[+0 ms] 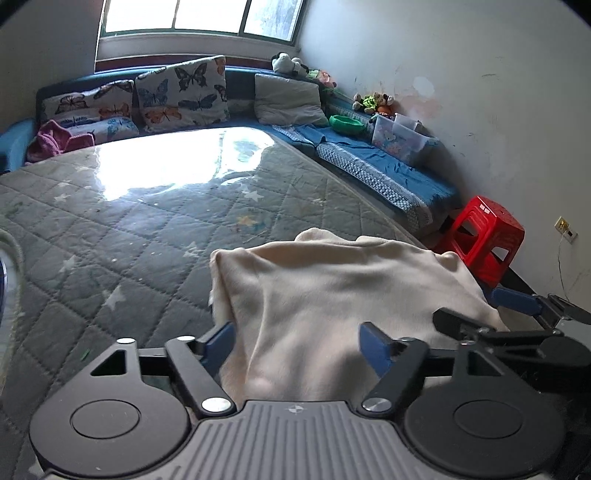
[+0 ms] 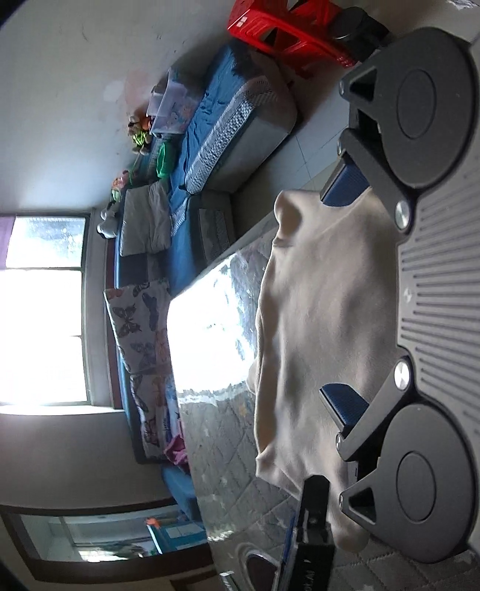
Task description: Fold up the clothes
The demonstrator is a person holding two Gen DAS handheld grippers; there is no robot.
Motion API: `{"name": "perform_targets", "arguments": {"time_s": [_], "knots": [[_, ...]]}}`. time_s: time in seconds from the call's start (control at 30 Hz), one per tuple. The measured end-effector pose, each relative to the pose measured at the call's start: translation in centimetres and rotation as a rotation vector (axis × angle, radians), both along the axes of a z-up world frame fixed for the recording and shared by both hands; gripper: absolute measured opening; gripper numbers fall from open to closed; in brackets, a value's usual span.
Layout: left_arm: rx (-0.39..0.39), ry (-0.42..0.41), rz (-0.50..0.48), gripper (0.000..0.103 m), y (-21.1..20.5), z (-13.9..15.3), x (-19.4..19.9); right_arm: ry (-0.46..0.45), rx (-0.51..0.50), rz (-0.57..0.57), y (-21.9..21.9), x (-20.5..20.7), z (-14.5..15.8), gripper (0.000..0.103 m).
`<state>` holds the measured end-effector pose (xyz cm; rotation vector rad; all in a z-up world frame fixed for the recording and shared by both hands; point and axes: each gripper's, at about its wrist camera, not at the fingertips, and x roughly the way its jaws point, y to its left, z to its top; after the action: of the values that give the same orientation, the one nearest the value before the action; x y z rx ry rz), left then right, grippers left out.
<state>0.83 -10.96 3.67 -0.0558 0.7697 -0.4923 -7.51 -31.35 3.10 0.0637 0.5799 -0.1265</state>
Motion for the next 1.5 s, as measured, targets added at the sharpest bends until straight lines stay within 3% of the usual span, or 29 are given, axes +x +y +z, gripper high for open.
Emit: {"name": "perform_targets", "arguments": {"time_s": [0.33,1.13,1.5], "knots": [[-0.004,-0.046,0.009,0.103,1.5,0.3,-2.6,-0.014,0.015,-0.01,1.2,-1.7,0.1,0.103],[-0.004,-0.036,0.091,0.103,3.7,-0.7,-5.5,-0.011,0.056,0.025,3.8,-4.6,-0.4,0.103],[0.023,-0.031,0.043,0.103,3.5,-0.7,-6.8,0.027,0.018,0.069,5.2,-4.9,-0.8,0.103]]}}
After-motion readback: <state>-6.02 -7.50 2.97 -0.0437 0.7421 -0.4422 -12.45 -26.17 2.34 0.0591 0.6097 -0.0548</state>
